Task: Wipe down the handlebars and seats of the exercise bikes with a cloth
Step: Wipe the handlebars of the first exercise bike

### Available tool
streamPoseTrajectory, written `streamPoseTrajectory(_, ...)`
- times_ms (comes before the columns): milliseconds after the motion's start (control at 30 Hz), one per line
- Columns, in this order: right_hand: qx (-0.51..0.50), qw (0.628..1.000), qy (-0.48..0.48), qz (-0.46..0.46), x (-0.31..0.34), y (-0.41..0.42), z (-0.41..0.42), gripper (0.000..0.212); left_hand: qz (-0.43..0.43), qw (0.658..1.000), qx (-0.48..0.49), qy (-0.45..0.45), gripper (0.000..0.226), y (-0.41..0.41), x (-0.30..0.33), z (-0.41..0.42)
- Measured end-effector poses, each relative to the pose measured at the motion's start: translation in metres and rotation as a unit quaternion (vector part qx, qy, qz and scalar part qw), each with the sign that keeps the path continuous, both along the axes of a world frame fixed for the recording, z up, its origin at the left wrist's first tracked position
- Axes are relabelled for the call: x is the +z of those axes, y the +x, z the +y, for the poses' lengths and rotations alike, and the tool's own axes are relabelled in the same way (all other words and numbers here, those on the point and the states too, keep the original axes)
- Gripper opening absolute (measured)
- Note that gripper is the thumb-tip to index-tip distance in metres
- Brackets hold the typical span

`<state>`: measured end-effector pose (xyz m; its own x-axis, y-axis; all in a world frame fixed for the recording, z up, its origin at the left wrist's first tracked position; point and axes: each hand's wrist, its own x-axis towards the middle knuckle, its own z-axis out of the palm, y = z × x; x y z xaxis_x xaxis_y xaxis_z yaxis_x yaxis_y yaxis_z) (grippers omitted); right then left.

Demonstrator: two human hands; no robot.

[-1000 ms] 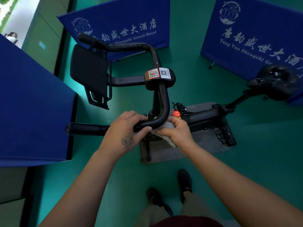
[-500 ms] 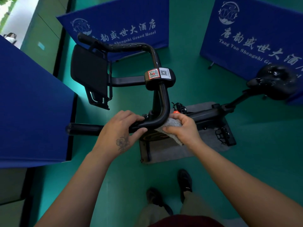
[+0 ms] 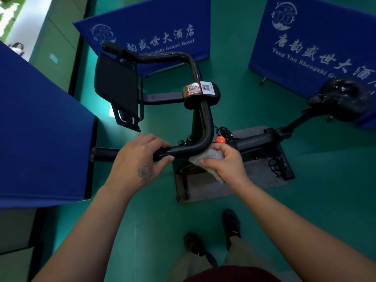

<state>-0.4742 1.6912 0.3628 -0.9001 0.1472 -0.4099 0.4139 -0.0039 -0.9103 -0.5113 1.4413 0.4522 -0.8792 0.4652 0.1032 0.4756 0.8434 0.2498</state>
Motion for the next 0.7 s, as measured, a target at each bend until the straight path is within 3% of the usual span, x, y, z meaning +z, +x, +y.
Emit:
streamPoseTrajectory(433, -0.073, 0.997, 0.017, -0.001, -0.005, 0.017, -0.045, 0.048, 0.050, 0.997, 0.031, -0.053, 0.031, 0.004, 0.006, -0.017)
streamPoseTrajectory(700, -0.140, 0.989, 0.052, 0.004, 0.005, 0.019, -0.023, 0.042, 0.058, 0.996, 0.011, -0.061, 0.031, 0.002, 0.008, -0.021)
